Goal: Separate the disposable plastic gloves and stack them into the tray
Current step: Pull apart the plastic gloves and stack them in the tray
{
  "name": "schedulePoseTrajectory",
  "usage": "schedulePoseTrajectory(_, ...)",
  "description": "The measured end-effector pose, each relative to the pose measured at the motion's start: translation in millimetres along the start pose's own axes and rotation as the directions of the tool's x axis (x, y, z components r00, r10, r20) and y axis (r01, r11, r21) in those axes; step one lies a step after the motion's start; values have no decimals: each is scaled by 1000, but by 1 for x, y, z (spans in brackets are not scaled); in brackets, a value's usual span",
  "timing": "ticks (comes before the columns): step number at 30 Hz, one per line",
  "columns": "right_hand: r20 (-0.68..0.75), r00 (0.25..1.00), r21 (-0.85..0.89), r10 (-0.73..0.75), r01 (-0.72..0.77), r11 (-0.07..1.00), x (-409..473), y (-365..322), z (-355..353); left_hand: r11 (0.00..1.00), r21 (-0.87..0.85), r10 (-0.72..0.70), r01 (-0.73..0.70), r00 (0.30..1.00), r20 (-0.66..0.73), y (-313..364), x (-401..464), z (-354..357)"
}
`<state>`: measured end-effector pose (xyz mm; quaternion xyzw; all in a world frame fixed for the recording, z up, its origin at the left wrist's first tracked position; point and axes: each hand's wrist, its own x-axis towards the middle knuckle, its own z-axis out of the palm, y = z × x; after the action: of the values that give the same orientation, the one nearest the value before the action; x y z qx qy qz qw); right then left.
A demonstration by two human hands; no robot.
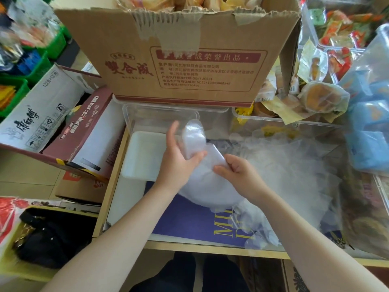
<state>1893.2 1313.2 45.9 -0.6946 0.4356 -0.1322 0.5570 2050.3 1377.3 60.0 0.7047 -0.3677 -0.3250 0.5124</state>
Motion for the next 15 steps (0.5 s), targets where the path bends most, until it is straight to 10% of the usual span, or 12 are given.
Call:
schedulePoseTrajectory(3,-108,993,-7,52,-53,999,4,-2,8,908,319,326,-272,937,-128,-8,-2,-11)
schedulePoseTrajectory(6,-131,990,-51,47,-54,997,7,-4,14,644,548,545,-534,823,162,-26,0,-15)
schedulePoseTrajectory(9,-19,1000,-133,-7,5,991,9,-13,15,774,416,347,-478,869,352,-32,-5,-13)
schedulePoseTrajectory(15,129,988,-236,-80,109,966,21,-26,21,993,112,-56,32,975,217,-31,-1,-27)
